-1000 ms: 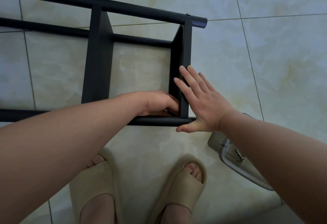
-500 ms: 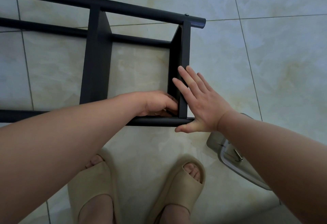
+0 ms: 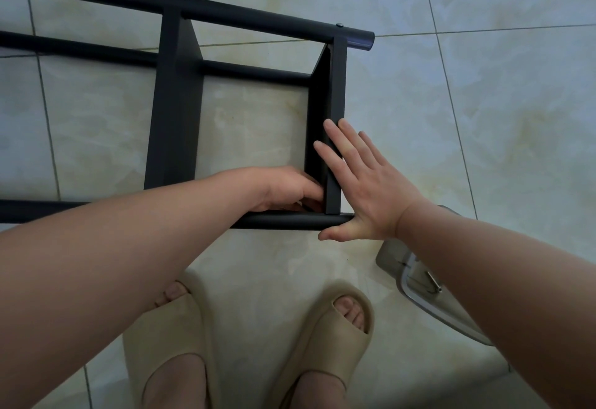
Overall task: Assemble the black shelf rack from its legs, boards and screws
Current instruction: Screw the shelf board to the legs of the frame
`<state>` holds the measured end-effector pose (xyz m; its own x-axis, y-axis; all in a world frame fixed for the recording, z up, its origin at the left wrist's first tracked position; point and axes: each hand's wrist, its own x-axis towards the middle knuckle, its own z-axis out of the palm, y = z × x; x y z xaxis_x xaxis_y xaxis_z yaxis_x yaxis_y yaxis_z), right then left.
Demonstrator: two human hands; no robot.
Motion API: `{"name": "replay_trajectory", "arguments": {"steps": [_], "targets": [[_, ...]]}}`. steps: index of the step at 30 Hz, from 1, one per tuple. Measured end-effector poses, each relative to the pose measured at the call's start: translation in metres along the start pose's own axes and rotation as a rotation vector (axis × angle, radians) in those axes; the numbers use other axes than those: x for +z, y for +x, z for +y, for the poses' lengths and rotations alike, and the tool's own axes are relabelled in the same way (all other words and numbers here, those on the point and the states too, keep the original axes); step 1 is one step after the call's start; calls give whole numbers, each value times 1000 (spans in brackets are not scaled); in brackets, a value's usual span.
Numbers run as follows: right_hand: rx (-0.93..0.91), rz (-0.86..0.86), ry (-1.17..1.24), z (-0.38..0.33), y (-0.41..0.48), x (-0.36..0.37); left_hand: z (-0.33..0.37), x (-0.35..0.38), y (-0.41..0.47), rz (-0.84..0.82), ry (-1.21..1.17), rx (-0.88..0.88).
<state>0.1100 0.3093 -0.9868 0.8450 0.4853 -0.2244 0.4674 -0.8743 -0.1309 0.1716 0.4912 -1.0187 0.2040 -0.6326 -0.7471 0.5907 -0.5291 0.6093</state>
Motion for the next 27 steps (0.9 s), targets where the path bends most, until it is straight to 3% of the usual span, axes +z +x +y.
{"name": "replay_trajectory", "arguments": {"steps": [27], "targets": [[1,-4,-6,0,0,0,-3,-3,3,-19,-84,-8]]}}
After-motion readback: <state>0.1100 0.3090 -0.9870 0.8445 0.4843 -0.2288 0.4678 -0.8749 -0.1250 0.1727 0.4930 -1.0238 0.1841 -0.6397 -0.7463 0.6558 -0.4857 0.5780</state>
